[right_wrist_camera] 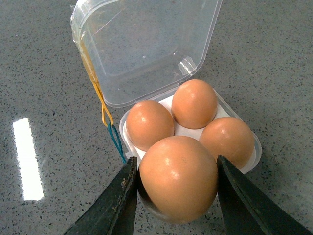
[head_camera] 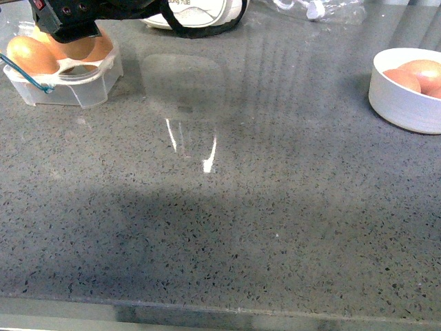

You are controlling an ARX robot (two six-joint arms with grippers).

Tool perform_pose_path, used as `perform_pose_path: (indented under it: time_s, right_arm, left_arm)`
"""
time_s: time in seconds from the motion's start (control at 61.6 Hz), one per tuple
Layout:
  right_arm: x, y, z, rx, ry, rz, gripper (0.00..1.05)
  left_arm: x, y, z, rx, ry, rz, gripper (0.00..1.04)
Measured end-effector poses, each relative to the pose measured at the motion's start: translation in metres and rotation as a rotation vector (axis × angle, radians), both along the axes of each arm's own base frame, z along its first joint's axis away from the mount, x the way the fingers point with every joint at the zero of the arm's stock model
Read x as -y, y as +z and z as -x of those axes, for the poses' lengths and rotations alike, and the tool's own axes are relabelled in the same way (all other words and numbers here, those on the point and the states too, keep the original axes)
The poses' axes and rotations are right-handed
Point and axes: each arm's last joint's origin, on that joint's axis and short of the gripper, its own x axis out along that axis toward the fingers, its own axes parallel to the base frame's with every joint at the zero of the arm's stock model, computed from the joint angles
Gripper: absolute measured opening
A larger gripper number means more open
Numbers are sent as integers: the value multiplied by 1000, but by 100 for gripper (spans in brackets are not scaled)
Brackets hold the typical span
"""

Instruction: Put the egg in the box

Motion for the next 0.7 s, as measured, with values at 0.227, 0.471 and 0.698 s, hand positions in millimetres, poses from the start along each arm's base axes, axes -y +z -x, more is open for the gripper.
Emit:
perform_pose_path:
  time_s: [0.227, 0.471, 0.698]
  right_arm:
    - [-6, -3, -3, 8, -9, 6, 39]
    - [-7, -5, -3, 7, -10, 9, 59]
    - [-6, -5, -3, 7, -11, 8, 93]
  left_arm:
    - [0, 0, 0, 0, 0, 0, 98]
    - [0, 0, 0, 0, 0, 0, 98]
    - [0, 0, 0, 0, 0, 0, 98]
